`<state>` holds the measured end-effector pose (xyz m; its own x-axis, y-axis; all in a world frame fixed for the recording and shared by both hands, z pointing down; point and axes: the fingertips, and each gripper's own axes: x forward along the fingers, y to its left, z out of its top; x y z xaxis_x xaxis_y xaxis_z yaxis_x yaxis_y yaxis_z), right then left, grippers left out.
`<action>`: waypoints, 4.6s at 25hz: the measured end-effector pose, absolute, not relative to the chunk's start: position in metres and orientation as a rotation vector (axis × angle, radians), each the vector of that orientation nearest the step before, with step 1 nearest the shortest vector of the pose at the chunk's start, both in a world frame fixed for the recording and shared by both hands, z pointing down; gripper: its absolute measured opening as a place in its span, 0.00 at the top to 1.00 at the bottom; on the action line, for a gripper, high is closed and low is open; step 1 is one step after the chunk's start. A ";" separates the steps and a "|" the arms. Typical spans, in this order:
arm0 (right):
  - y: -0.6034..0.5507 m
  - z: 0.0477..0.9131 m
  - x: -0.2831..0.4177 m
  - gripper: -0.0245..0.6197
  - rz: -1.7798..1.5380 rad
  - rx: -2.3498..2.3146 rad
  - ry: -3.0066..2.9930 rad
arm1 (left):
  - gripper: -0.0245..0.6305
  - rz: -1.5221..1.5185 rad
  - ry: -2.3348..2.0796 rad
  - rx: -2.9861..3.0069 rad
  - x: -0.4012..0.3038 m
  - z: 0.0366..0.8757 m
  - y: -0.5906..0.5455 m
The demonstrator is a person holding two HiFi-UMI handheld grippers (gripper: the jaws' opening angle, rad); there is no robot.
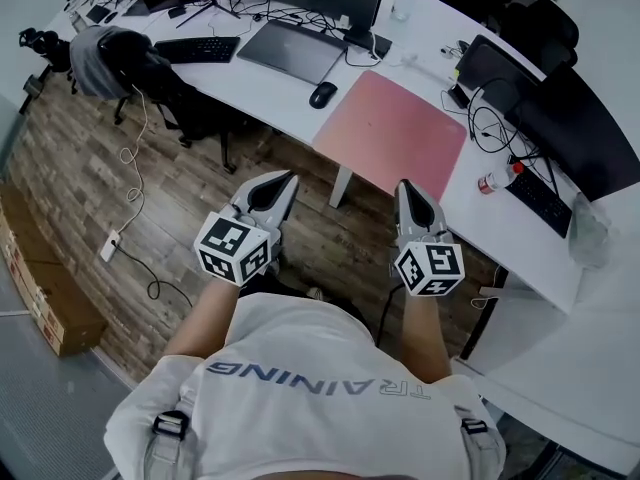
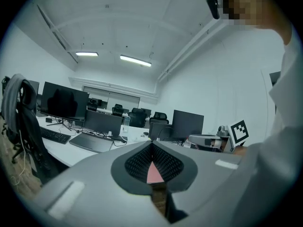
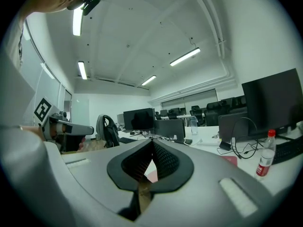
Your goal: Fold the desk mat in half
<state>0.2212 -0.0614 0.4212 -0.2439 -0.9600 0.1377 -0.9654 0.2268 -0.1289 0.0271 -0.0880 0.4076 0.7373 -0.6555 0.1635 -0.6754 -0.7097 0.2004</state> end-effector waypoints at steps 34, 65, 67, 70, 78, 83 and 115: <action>-0.281 0.490 0.174 0.94 0.590 1.956 -2.109 | 0.96 0.245 -0.767 2.688 -0.005 0.453 -0.345; -0.298 0.761 0.090 0.68 0.146 1.080 -1.526 | 0.96 0.352 -0.928 2.515 -0.057 0.504 -0.322; -0.298 0.763 0.091 0.68 0.133 1.080 -1.508 | 0.96 0.352 -0.924 2.517 -0.058 0.504 -0.322; -0.297 0.760 0.089 0.73 0.139 1.085 -1.519 | 0.96 0.349 -0.920 2.522 -0.059 0.502 -0.323; -0.297 0.732 0.099 0.92 0.278 1.231 -1.589 | 0.96 0.338 -0.877 2.560 -0.046 0.495 -0.324; -0.296 0.700 0.116 0.92 0.441 1.411 -1.679 | 0.96 0.331 -0.831 2.596 -0.027 0.485 -0.321; -0.138 0.649 0.355 0.91 0.806 2.112 -1.400 | 0.96 0.370 -0.355 2.807 0.189 0.451 -0.239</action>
